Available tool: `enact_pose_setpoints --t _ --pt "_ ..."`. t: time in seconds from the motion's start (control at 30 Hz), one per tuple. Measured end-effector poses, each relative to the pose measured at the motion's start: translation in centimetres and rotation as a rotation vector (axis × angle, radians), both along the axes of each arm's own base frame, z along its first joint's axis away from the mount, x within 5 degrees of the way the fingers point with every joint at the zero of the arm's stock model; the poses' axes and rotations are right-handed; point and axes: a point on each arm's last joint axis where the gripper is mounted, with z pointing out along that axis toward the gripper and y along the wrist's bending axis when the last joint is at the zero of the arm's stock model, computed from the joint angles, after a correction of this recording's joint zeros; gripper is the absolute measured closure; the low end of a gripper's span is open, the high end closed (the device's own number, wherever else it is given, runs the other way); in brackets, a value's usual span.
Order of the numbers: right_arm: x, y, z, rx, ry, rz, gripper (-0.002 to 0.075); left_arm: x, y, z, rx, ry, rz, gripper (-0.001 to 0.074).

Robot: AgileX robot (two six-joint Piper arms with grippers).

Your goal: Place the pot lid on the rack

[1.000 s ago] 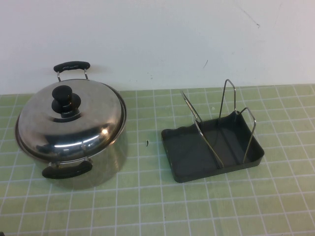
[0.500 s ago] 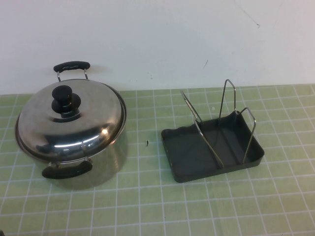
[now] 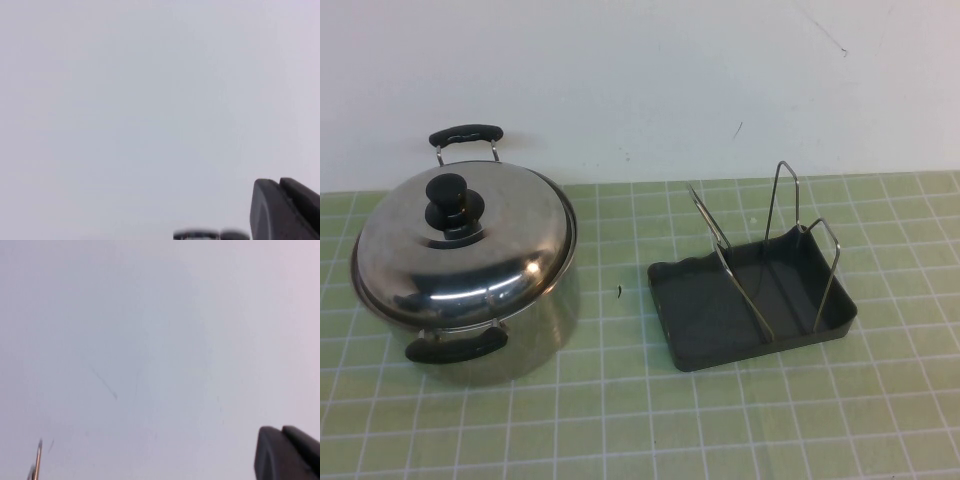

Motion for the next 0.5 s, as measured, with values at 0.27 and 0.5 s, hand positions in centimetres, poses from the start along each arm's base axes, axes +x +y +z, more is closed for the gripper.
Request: enact_pose_setpoints --t 0.27,0.5 --pt "-0.7 0.0 1.9 -0.004 -0.22 0.003 0.0727 -0.5 0.1 0.9 -0.007 -0.116 0.007 0.0737" --pt "-0.7 0.0 2.6 -0.013 -0.143 -0.005 0.0727 -0.4 -0.1 2.0 -0.02 0.03 -0.022 0.0737"
